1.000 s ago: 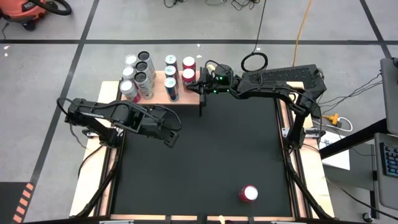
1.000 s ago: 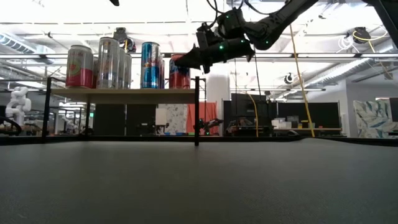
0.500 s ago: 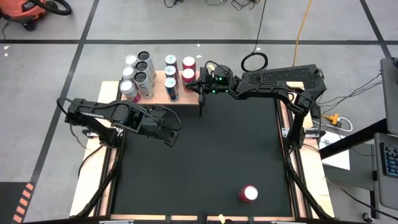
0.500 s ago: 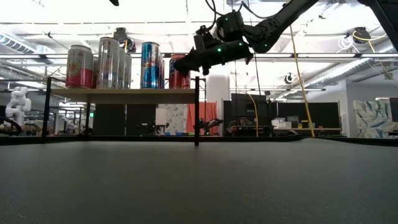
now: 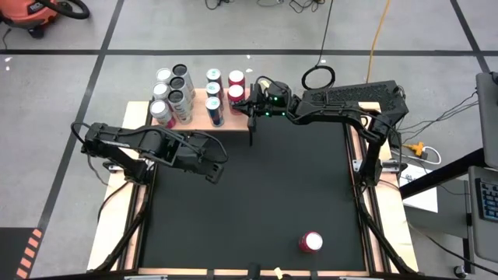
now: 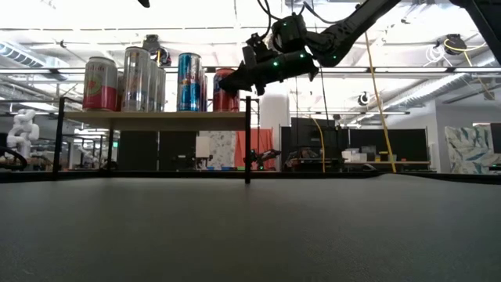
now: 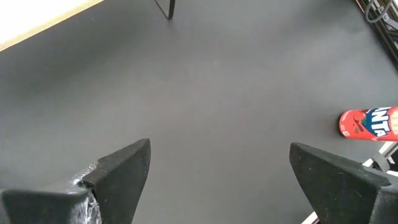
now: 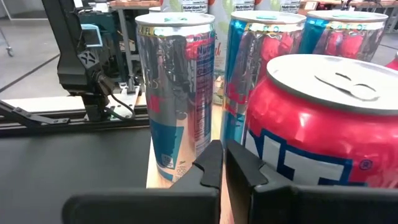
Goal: Place canned beverage on shelf
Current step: Put the top red soda can on the shelf aligned with the other red soda can, then put the red soda can on the shelf aligned with the other red soda cans
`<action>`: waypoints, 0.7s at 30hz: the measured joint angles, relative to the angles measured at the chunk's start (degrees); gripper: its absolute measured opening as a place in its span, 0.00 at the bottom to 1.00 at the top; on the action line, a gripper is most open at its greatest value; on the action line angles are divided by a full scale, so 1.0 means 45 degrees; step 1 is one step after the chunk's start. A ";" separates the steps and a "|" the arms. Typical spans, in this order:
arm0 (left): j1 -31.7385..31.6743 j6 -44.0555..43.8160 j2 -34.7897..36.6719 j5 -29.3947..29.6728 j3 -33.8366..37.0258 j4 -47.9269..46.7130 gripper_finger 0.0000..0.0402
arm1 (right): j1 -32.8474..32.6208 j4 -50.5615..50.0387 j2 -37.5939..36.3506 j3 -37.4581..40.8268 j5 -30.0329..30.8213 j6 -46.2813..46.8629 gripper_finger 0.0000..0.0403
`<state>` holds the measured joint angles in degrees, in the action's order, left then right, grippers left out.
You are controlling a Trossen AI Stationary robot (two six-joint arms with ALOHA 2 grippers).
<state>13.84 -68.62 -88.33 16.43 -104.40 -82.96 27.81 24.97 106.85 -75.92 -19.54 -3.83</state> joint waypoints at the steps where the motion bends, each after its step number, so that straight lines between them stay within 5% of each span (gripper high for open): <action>1: -0.0004 0.0000 0.0000 0.0000 0.0000 0.0004 0.96 | 0.0000 0.0001 0.0000 0.0000 0.0002 0.0014 0.00; 11: -0.0004 -0.0005 0.0000 0.0058 0.0000 0.0004 0.96 | -0.0029 -0.0459 -0.0333 0.0000 -0.0248 0.0251 0.00; 21: 0.0000 0.0093 0.0000 0.0528 0.0000 0.0053 0.96 | -0.0073 -0.4489 -0.3642 -0.0021 -0.1043 0.1163 0.00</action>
<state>13.85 -68.20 -88.33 18.80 -104.40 -82.72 27.49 4.77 90.46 -76.01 -24.23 1.40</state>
